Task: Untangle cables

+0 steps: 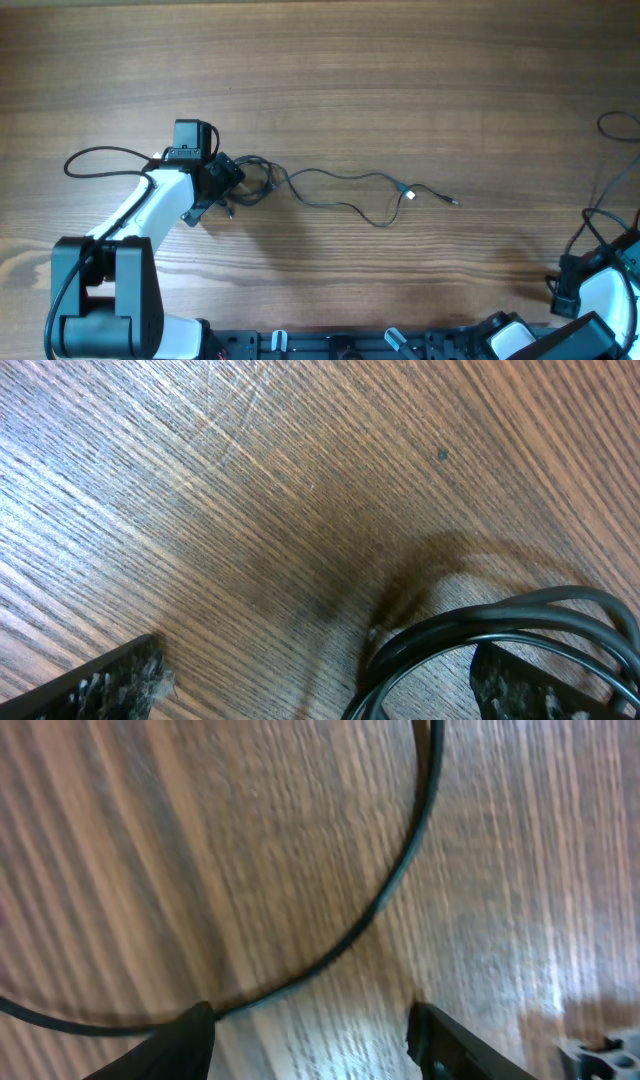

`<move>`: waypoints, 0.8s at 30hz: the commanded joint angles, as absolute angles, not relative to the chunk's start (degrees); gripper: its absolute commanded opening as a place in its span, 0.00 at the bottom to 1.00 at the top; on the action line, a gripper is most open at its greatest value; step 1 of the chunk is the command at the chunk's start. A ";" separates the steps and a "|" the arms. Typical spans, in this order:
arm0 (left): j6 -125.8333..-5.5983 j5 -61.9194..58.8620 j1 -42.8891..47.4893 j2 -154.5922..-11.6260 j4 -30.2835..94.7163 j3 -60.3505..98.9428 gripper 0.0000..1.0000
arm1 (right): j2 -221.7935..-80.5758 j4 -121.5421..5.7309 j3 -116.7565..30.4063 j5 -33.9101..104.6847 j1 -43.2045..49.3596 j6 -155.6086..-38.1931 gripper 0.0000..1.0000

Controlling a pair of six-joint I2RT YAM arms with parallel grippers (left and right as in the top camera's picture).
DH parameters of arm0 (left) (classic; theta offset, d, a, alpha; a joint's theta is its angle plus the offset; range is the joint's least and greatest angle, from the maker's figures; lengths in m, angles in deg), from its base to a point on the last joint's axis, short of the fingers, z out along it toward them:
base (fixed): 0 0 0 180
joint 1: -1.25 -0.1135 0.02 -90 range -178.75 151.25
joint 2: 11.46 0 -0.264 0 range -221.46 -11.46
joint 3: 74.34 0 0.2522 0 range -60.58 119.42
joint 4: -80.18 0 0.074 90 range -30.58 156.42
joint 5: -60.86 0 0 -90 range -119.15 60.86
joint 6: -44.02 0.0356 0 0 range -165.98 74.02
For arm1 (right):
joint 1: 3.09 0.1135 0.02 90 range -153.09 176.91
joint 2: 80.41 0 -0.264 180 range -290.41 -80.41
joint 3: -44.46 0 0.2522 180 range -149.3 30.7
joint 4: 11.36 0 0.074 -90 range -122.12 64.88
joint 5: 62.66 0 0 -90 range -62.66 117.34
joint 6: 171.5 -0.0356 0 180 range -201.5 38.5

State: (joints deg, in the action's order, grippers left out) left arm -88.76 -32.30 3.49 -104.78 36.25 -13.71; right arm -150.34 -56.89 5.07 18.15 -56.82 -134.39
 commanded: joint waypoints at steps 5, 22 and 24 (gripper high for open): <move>-89.77 -30.69 3.27 -105.65 36.42 -14.63 1.00 | -150.32 -55.29 6.19 16.12 -56.84 -139.08 0.61; -89.77 -30.69 3.27 -105.65 36.42 -14.63 1.00 | -163.81 -46.03 6.19 16.21 -56.84 -143.54 0.13; -89.77 -30.69 3.27 -105.65 36.42 -14.63 1.00 | -166.80 -42.59 6.19 16.16 -56.84 -140.35 0.04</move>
